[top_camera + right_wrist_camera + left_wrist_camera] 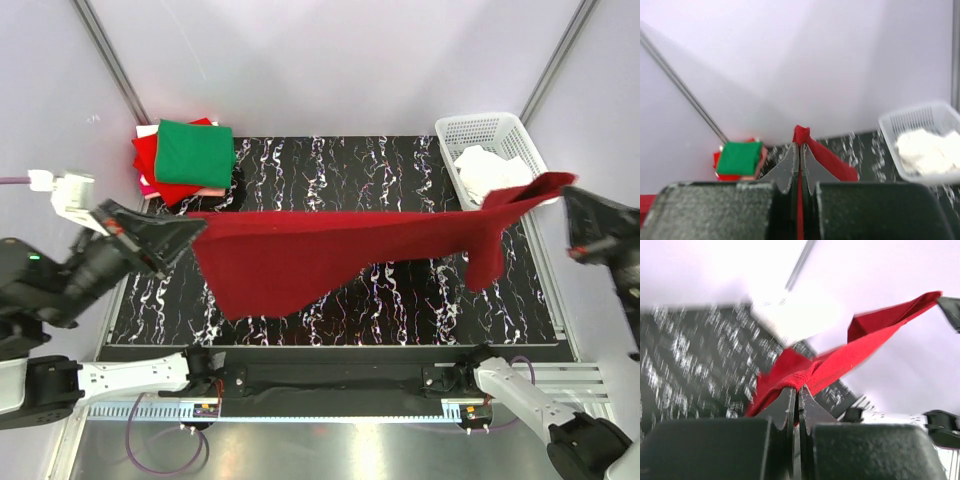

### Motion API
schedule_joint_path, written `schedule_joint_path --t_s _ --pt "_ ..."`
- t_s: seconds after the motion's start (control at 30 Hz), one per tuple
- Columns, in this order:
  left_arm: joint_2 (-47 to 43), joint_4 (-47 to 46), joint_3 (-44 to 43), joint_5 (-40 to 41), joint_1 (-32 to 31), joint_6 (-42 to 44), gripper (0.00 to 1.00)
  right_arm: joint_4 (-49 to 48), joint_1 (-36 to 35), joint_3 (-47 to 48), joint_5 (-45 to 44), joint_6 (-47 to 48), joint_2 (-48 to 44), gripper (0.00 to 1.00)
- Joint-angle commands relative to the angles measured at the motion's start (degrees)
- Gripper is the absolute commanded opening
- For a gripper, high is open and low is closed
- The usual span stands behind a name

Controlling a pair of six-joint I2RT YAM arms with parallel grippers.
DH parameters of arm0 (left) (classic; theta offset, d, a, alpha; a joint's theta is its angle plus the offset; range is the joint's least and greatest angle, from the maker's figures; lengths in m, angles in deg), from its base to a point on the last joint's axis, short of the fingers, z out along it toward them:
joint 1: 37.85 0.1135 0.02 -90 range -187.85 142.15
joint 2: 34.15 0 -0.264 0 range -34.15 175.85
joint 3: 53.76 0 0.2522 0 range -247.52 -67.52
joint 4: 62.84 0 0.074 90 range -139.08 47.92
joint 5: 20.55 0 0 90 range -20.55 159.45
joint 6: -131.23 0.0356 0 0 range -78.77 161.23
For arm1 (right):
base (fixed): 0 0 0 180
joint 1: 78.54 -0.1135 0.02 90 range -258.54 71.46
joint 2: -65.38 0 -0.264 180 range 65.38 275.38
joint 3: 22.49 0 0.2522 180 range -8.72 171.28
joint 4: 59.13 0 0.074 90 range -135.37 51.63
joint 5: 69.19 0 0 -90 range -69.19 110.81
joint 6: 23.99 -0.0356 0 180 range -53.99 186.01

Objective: Fold and stack the t-shirts
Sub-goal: Flatten the tshirt out

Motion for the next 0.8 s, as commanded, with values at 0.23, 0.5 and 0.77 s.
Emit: schedule_joint_path --t_s 0.23,0.5,0.77 --pt "-0.29 -11.11 -4.89 -2.38 -0.06 16.94 0.0 -13.68 0.82 9.4 7.8 11.3 7.21 0.0" --pt "2.95 -13.75 8.02 13.94 -0.15 22.64 0.0 -23.95 0.73 5.01 3.4 12.62 28.61 0.0" --pt "15.86 -18.14 20.42 -2.14 37.5 19.77 0.0 -21.55 0.55 26.2 -0.2 16.93 67.82 0.0"
